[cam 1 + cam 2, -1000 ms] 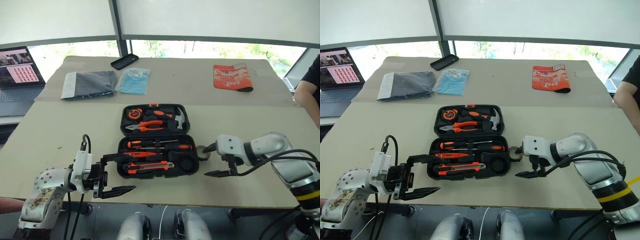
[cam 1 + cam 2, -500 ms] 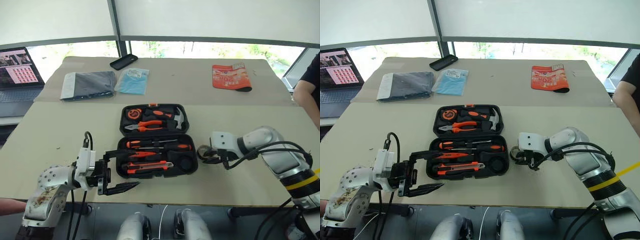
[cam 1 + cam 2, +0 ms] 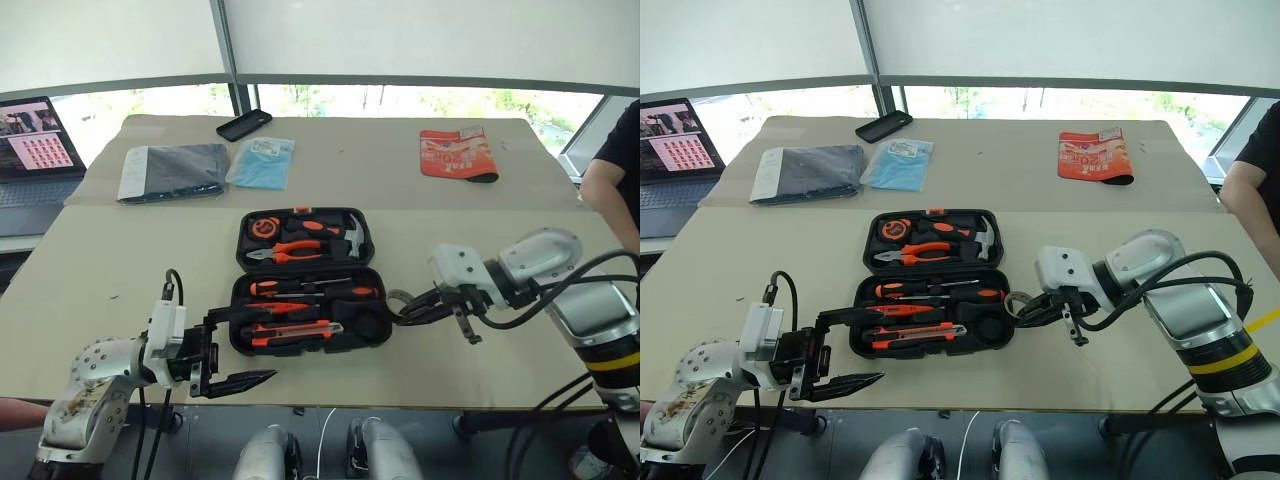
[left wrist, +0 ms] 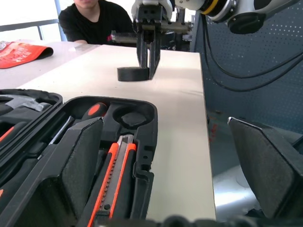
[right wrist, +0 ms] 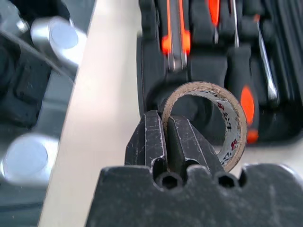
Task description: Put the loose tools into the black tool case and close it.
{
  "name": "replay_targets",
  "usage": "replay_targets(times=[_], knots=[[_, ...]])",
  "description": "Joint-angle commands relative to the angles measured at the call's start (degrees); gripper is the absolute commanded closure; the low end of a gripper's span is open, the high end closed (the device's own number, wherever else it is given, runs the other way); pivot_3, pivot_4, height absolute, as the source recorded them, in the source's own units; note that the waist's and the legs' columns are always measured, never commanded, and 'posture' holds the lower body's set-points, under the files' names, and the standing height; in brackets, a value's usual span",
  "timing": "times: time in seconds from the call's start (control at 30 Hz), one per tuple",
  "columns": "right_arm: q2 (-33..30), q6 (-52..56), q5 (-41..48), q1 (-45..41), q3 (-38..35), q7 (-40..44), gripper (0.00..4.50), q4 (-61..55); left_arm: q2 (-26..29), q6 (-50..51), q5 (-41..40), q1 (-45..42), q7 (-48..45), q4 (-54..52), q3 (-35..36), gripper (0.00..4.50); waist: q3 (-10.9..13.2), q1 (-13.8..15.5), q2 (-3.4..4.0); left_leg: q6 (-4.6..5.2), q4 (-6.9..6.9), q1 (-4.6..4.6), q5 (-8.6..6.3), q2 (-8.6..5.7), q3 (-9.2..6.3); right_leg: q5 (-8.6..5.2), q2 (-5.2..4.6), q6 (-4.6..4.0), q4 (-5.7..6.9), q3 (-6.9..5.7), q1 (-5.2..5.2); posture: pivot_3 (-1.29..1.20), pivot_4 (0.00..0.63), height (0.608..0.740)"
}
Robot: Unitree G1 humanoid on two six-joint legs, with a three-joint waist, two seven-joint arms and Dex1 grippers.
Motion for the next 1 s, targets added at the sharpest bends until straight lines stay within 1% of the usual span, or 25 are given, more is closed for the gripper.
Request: replay_targets(times=[0.03,0.2,0.37,0.43,0.5,0.57,0.6,0.63,0.67,0.73,0.77,0.87,0.9,1.0], knots=[[1.7,1.1,-1.7,-0.1,3.5,-1.4,4.46,0.5,0.3,-1.3,0.5,0.0,-0.5,-0.6,0.4,0.0,0.0,0.1,0.01,-0.03,-0.01,-0.01,0.02,0.0,-0.01,0.0,-0.01,-0.01,0.03,0.01,-0.01,0.0,0.15,0.74],[0.2,0.8,-4.9,0.1,6.2,-1.7,4.46,1.7,0.5,-2.0,1.3,1.0,-1.0,-0.6,0.3,0.0,0.0,0.4,0.02,-0.05,0.05,-0.11,0.05,-0.12,0.02,-0.02,-0.01,-0.06,0.05,-0.04,-0.05,0.0,0.15,0.74],[1.4,1.9,-7.6,-0.5,7.6,-4.4,4.46,2.7,0.4,-2.8,2.2,1.0,-1.1,0.1,0.3,0.0,0.0,0.3,0.02,-0.08,0.12,-0.13,0.05,-0.13,0.08,-0.02,-0.06,-0.04,-0.01,-0.04,-0.04,0.0,0.15,0.74],[1.9,5.7,-5.8,-0.9,7.4,-4.2,4.46,1.9,0.7,-1.9,2.5,1.2,-0.5,0.1,0.4,0.0,0.0,0.3,0.02,-0.1,0.11,-0.14,0.06,-0.13,0.08,-0.02,-0.06,-0.04,-0.01,-0.04,-0.04,0.0,0.15,0.74],[2.8,5.6,-4.1,-0.9,6.8,-3.6,4.46,0.7,0.4,-1.2,1.9,1.3,0.4,0.1,0.8,0.0,0.0,0.3,0.01,-0.12,0.12,-0.14,0.07,-0.12,0.07,-0.02,-0.07,-0.04,-0.01,-0.03,-0.04,0.0,0.15,0.74],[2.9,5.1,-3.9,-1.0,7.0,-2.9,3.71,0.3,0.3,-1.4,2.0,1.1,0.6,0.4,1.0,0.0,0.0,0.3,0.01,-0.03,0.12,-0.14,0.02,-0.12,0.04,-0.02,-0.07,-0.04,-0.01,-0.03,-0.04,0.0,0.15,0.74],[2.6,5.6,-3.6,-1.1,7.3,-2.4,3.52,0.1,0.3,-1.5,2.0,1.1,0.8,0.5,1.0,0.0,0.0,0.3,0.01,0.01,0.12,-0.14,0.0,-0.12,0.03,-0.02,-0.07,-0.04,0.0,-0.03,-0.04,0.0,0.15,0.74],[2.3,5.3,-3.5,-1.2,7.5,-1.8,3.11,0.0,0.3,-1.4,2.0,1.2,1.2,0.5,1.2,0.0,0.0,0.3,0.01,0.07,0.11,-0.13,-0.04,-0.12,0.03,-0.02,-0.08,-0.04,0.0,-0.04,-0.04,0.0,0.15,0.74],[2.6,4.1,-2.5,-1.2,6.2,-1.8,2.83,0.1,0.3,-1.1,1.9,1.3,1.9,0.4,1.7,0.0,0.0,0.3,0.01,0.08,0.11,-0.13,-0.04,-0.11,0.03,-0.02,-0.09,-0.04,0.01,-0.04,-0.04,0.0,0.15,0.74],[2.1,2.6,-0.6,-1.4,3.7,-0.6,2.11,0.3,0.4,-0.5,1.3,1.9,3.4,0.2,3.0,0.0,0.0,0.3,0.01,0.08,0.11,-0.13,-0.04,-0.09,0.03,-0.02,-0.09,-0.04,0.01,-0.04,-0.04,0.0,0.15,0.74],[1.4,1.9,0.4,-1.3,2.5,0.6,1.86,0.6,0.5,-0.1,0.6,2.3,3.9,0.1,3.7,0.0,0.0,0.3,0.01,0.08,0.11,-0.13,-0.04,-0.09,0.03,-0.02,-0.09,-0.04,0.01,-0.04,-0.05,0.0,0.15,0.74],[-0.5,-1.9,1.2,-0.5,-0.2,2.6,1.86,4.3,-0.1,0.0,-0.1,2.5,5.9,0.1,5.8,0.0,0.0,0.3,0.0,0.09,0.11,-0.13,-0.04,-0.08,0.02,-0.02,-0.08,-0.04,0.01,-0.04,-0.05,0.0,0.15,0.74],[-1.1,-2.1,2.6,0.1,-1.4,3.8,1.86,4.8,-0.1,0.0,0.2,2.5,6.5,0.2,6.3,0.0,0.0,0.3,-0.01,0.09,0.12,-0.12,-0.05,-0.09,0.03,-0.02,-0.08,-0.04,0.0,-0.04,-0.04,0.0,0.15,0.74],[0.5,2.8,11.5,0.6,-9.7,2.8,1.86,6.2,0.2,1.6,-0.1,2.6,10.4,0.9,9.7,0.0,0.0,0.3,-0.03,0.11,0.12,-0.12,-0.06,-0.1,0.02,-0.02,-0.08,-0.04,0.0,-0.02,-0.03,0.0,0.15,0.74]])
